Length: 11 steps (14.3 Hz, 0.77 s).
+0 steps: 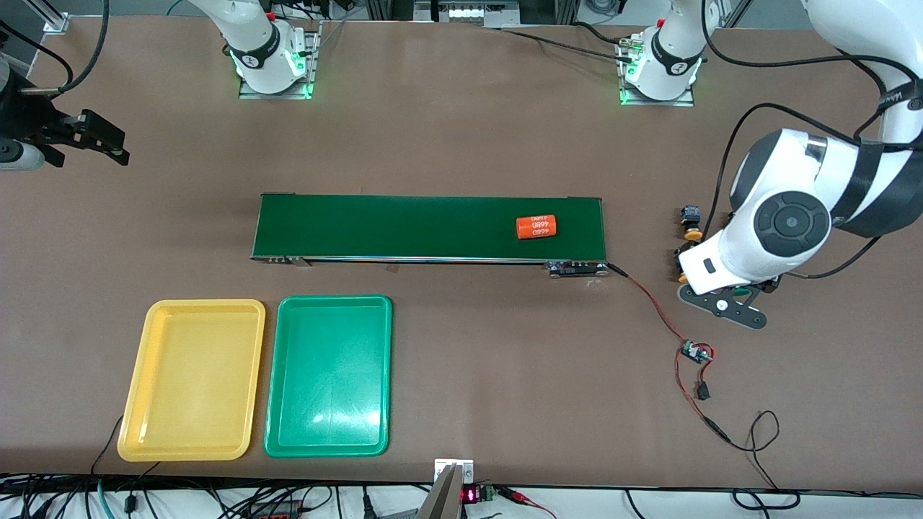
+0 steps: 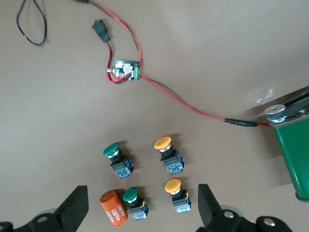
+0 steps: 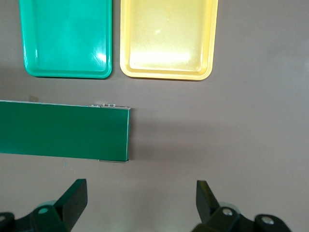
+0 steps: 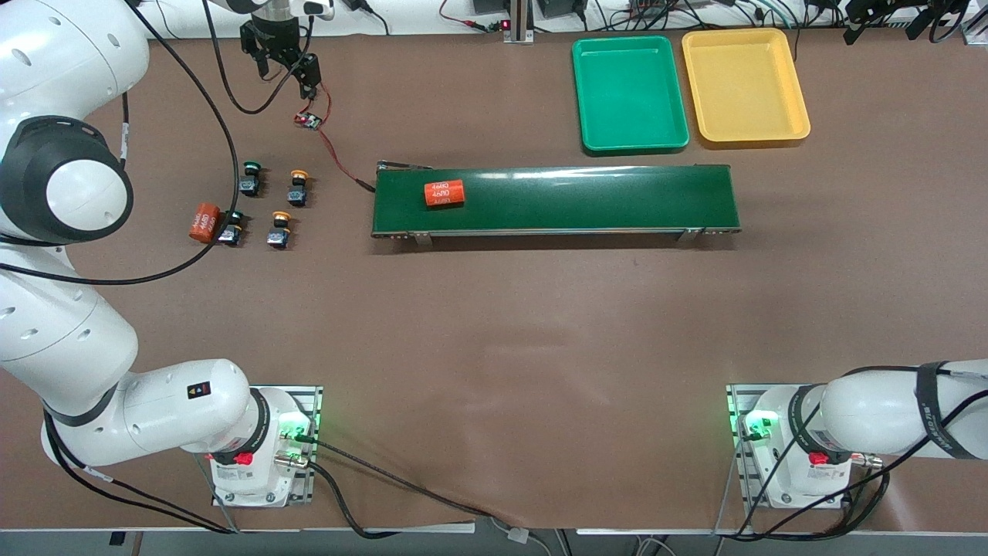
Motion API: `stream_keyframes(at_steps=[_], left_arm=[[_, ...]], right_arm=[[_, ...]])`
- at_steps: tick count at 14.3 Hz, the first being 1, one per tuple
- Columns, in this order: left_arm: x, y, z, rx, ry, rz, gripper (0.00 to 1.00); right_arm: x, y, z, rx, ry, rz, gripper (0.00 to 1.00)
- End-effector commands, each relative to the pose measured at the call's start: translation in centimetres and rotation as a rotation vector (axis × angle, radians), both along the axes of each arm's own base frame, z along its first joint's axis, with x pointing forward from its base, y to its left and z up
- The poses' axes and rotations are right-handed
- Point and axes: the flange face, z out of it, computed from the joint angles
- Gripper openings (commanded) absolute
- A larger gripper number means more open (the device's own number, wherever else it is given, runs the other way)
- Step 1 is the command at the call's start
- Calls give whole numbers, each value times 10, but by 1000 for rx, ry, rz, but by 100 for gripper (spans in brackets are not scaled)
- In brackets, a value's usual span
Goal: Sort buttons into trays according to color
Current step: 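Move the left gripper back over the yellow-cap button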
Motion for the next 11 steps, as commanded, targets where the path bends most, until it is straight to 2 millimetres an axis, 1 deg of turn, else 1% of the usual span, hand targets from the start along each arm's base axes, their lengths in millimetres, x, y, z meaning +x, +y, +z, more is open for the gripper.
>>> stream_keyframes(at_steps=[1, 2, 3, 5, 7, 8, 9, 10, 11], left_arm=[[1, 25, -16, 21, 59, 48, 100], [-4, 26, -27, 28, 92, 52, 100], [-6, 26, -42, 26, 113, 55, 100], [-8, 25, -55, 29, 131, 71, 100], [-18, 17, -80, 27, 112, 97, 100], [-24, 18, -97, 19, 88, 128, 100], [-28, 26, -113, -5, 66, 137, 100], [-36, 36, -129, -30, 50, 146, 100], [-44, 42, -138, -48, 34, 148, 100]], right_arm=[[-1, 2, 2, -4, -14, 4, 100], [-1, 3, 2, -4, -14, 4, 100], [-1, 3, 2, -6, -14, 5, 100], [-1, 6, 4, -12, -18, 13, 100], [-1, 8, 3, -14, -18, 16, 100], [-1, 8, 2, -14, -15, 16, 100], [-1, 7, 2, -12, -17, 13, 100], [-1, 7, 1, -12, -15, 13, 100], [-1, 7, 1, -12, -15, 13, 100]])
